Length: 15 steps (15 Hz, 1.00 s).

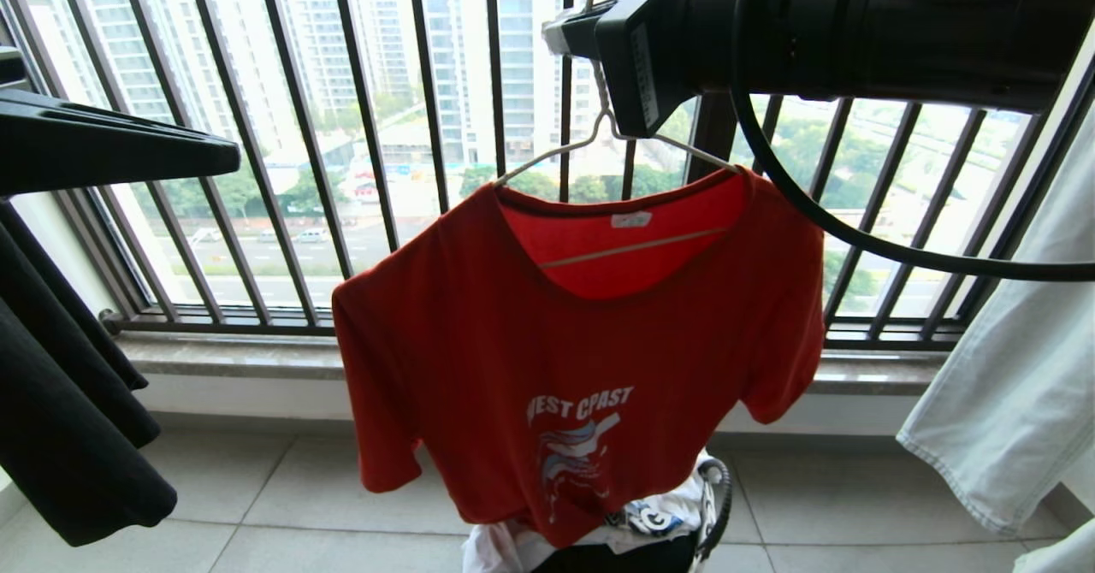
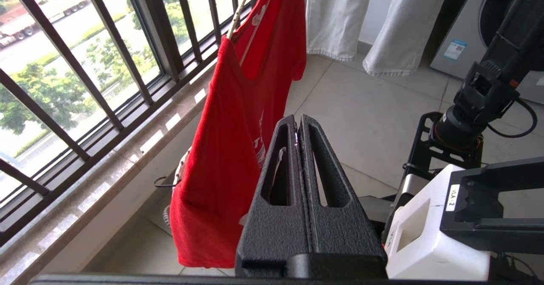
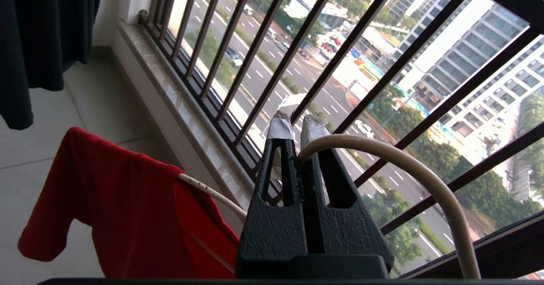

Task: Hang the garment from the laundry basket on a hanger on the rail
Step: Hang the clothes rack on the clothesline

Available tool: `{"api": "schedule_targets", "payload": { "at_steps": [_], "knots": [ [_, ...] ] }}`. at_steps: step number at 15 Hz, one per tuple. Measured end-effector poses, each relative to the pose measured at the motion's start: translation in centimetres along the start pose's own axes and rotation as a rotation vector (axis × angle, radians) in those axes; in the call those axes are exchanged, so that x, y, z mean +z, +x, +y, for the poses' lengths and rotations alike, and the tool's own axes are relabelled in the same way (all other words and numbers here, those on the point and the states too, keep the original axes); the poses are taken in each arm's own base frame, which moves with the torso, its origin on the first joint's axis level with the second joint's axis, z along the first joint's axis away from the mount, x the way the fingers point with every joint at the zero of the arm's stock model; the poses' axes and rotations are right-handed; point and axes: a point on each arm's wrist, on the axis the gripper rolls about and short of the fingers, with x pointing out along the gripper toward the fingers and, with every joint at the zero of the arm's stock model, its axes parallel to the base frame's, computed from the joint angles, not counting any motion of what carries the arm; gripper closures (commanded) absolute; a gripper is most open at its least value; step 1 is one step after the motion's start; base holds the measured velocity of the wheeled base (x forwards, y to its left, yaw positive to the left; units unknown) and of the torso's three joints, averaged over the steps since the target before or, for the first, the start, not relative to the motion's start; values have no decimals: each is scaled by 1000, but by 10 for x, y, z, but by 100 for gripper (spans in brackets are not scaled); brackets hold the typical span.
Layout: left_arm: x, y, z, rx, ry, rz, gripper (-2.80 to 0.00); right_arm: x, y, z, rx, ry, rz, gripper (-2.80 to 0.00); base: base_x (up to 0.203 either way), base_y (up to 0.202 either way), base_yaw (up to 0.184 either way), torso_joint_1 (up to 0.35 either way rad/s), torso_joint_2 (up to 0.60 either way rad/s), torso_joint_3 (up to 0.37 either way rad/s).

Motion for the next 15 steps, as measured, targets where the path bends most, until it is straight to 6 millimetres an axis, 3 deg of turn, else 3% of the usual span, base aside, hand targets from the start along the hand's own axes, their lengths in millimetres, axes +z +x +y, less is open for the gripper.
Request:
{"api": "schedule_targets", "payload": {
  "at_steps": [1, 6, 15],
  "knots": [
    [-3, 13, 10, -1, 8, 40, -280, 0, 1, -1, -2, 0, -1, 0, 0, 0, 0, 0, 0, 0],
    [-5, 53, 35, -3, 52, 130, -280, 1, 3, -2, -5, 23, -10, 0, 0, 0, 0, 0, 0, 0],
    [-23, 87, 62, -40, 196, 199, -280, 2, -8, -2, 32, 49, -22, 0, 0, 0, 0, 0, 0, 0]
  ]
}}
